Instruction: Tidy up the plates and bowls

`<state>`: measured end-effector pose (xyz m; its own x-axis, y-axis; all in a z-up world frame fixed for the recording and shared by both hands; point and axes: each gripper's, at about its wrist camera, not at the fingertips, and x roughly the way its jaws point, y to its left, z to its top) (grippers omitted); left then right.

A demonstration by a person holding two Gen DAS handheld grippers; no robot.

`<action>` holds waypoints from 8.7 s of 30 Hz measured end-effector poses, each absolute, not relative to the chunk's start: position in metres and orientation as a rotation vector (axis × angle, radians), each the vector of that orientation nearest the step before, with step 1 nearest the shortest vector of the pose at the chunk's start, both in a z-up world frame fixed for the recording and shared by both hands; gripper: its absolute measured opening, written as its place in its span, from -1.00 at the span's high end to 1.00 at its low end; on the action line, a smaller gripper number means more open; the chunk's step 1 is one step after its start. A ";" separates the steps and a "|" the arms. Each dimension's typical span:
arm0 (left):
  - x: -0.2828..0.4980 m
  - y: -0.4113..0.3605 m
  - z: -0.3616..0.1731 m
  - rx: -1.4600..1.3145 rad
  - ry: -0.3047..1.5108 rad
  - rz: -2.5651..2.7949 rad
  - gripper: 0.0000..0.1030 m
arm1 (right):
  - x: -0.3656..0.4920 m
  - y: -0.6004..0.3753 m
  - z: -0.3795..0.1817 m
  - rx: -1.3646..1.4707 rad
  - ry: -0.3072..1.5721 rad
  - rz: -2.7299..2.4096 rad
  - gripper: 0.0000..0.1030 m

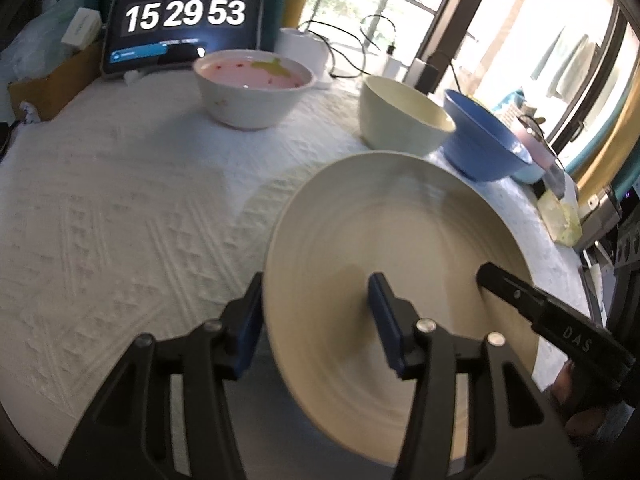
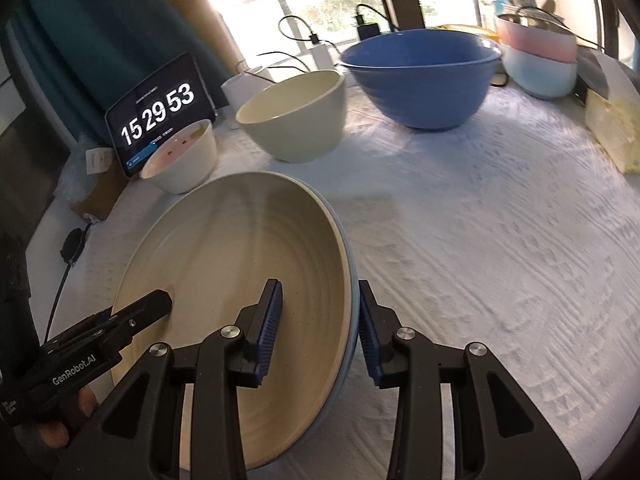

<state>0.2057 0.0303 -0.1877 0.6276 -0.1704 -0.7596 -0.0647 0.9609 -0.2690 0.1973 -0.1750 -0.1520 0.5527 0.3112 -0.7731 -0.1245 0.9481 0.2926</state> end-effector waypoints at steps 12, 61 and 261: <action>0.203 0.060 -0.183 -0.301 0.881 -0.020 0.01 | 0.208 -0.144 -0.149 0.162 0.962 0.319 0.25; 0.212 0.133 -0.196 -0.326 0.857 0.121 0.00 | 0.261 -0.052 -0.169 0.062 1.005 0.450 0.20; 0.234 -0.086 -0.140 -0.097 0.776 -0.167 0.36 | 0.191 -0.258 -0.087 0.152 0.774 0.211 0.66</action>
